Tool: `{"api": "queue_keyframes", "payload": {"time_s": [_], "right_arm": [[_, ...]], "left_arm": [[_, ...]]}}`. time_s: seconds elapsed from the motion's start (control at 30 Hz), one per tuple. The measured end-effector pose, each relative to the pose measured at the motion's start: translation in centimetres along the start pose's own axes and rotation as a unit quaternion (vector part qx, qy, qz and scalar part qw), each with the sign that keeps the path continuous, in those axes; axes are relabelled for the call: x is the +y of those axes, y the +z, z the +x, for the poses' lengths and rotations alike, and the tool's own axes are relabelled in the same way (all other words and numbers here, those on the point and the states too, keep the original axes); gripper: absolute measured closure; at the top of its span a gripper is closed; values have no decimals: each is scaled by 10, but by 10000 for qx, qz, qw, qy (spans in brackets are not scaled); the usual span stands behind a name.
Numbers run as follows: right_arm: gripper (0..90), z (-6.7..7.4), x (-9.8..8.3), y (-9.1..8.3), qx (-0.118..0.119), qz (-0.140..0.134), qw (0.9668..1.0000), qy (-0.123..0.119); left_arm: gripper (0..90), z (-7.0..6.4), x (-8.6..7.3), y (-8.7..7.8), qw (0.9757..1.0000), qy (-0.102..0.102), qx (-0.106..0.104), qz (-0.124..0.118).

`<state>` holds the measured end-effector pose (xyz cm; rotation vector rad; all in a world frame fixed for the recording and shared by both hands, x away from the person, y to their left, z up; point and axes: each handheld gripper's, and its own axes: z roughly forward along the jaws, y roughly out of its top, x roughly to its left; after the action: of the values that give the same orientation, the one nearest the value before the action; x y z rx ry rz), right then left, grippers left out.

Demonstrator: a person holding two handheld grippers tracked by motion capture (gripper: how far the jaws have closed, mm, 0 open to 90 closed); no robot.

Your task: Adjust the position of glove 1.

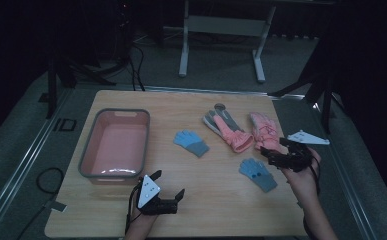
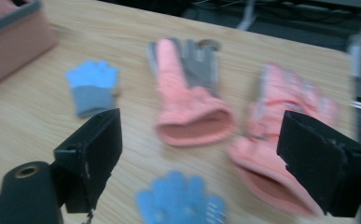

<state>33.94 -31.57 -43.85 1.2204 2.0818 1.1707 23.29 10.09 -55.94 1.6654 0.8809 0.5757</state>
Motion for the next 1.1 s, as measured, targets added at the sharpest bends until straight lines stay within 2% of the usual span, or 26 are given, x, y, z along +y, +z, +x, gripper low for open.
{"api": "queue_keyframes", "payload": {"time_s": [0.17, 0.27, 0.3, 0.37, 0.43, 0.47, 0.67, 0.73, 0.8, 0.83, 0.9, 0.93, 1.03, 1.1], "right_arm": [[111, 20, 14, 23, 296, 70, 9994, -154], [110, 25, 18, 29, 331, 83, 9993, -174], [104, 32, 22, 35, 364, 144, 9987, -320], [104, 37, 25, 41, 435, 180, 9980, -412], [104, 37, 25, 41, 435, 180, 9980, -412], [138, 44, 30, 51, 550, 163, 9969, -530], [201, 52, 38, 67, 809, 145, 9936, -771], [244, 55, 41, 79, 997, 233, 9907, -894], [275, 58, 43, 86, 976, 310, 9904, -930], [275, 59, 43, 91, 1075, 338, 9885, -1011], [314, 62, 43, 98, 1117, 342, 9879, -1019], [316, 63, 43, 102, 1223, 394, 9864, -1025], [358, 68, 44, 114, 1305, 491, 9842, -1093], [377, 70, 44, 117, 1314, 509, 9839, -1102]], "left_arm": [[2, 0, 0, 0, 10000, 18, 5, 14], [2, -1, 0, 0, 10000, 40, 7, 22], [2, -1, 0, 1, 10000, 39, 10, 19], [2, -1, 0, 1, 10000, 36, 4, 17], [2, -1, 0, 1, 10000, 37, 3, 17], [2, -1, 0, 1, 10000, 42, -9, 14], [2, -1, 0, 0, 10000, 33, -21, -27], [2, 1, 0, 0, 10000, -29, -47, -19], [2, 1, 0, 0, 10000, -38, -44, -18], [2, 1, 0, 0, 10000, -23, -50, -15], [2, 0, 0, 1, 10000, 14, -50, 6], [2, 0, 0, 1, 10000, 39, -48, 17], [2, -1, 0, 1, 10000, 51, -47, 24], [2, 0, 0, 1, 10000, 43, -49, 27]]}}
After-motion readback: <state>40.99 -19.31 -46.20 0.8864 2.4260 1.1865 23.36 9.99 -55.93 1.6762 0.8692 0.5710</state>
